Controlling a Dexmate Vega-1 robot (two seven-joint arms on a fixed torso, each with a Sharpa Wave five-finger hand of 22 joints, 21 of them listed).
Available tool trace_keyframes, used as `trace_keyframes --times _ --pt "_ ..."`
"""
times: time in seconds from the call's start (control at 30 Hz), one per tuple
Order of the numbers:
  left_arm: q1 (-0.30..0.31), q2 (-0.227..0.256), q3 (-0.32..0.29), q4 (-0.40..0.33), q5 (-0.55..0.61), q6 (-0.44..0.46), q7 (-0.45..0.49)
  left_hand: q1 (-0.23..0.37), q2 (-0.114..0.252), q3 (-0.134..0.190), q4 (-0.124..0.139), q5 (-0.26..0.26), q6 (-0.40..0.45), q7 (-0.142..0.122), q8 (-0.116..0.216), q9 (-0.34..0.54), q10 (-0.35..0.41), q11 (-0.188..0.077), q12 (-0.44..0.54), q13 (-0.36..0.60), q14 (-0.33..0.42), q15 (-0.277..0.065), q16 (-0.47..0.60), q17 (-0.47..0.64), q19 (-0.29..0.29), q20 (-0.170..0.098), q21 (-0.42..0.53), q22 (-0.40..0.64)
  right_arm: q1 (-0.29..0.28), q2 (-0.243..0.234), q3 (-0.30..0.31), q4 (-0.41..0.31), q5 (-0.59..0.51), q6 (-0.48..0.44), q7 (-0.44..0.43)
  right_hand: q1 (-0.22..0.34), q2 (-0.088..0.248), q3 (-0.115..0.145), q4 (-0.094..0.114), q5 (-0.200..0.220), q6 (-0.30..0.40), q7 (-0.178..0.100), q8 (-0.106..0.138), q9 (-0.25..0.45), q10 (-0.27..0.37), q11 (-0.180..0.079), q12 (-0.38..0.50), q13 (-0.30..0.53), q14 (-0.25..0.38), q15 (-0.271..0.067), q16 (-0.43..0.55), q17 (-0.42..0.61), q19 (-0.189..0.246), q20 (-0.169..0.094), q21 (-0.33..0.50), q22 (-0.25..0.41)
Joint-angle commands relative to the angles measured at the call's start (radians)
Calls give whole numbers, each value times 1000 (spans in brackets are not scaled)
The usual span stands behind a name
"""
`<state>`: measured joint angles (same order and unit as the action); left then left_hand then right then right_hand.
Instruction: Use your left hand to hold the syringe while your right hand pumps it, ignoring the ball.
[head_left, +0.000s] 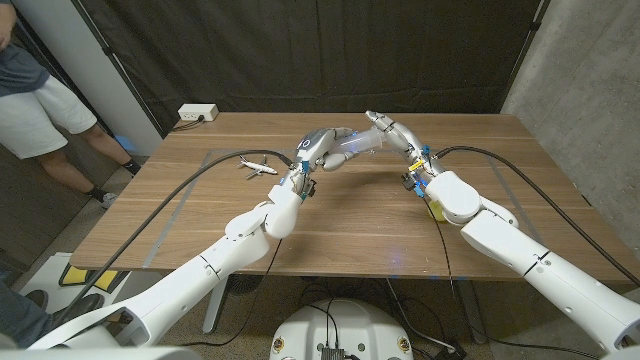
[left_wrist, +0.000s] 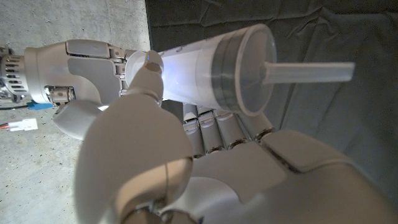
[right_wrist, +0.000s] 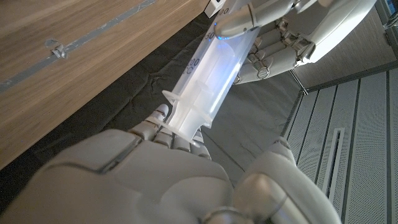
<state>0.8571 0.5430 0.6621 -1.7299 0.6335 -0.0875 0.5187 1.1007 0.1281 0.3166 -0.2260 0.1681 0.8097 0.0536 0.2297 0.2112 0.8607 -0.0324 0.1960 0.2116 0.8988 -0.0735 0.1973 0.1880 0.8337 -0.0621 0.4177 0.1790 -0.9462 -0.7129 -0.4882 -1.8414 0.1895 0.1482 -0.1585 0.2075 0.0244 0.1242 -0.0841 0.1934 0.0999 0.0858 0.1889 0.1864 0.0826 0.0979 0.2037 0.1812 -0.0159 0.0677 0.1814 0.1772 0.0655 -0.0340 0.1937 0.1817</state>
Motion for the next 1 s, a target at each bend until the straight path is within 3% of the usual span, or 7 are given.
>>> trace_keyframes --times 0.03,1.0 --pt "21 13 -14 -15 -6 16 9 -9 13 184 176 6 77 -49 3 3 56 -61 4 3 51 -91 3 2 5 3 -2 5 -8 4 24 7 -3 20 -37 -4 8 -4 3 10 7 -2 5 -1 3 0 3 0 8 4 4 2 10 -18 6 0" --pt "68 42 -69 -80 -47 97 11 -13 12 191 177 6 76 -47 0 3 56 -61 3 3 52 -90 4 2 3 4 -2 5 -30 48 82 125 143 147 -6 2 10 -6 -3 9 43 -7 15 0 58 -7 20 0 46 -3 12 2 46 -18 16 0"
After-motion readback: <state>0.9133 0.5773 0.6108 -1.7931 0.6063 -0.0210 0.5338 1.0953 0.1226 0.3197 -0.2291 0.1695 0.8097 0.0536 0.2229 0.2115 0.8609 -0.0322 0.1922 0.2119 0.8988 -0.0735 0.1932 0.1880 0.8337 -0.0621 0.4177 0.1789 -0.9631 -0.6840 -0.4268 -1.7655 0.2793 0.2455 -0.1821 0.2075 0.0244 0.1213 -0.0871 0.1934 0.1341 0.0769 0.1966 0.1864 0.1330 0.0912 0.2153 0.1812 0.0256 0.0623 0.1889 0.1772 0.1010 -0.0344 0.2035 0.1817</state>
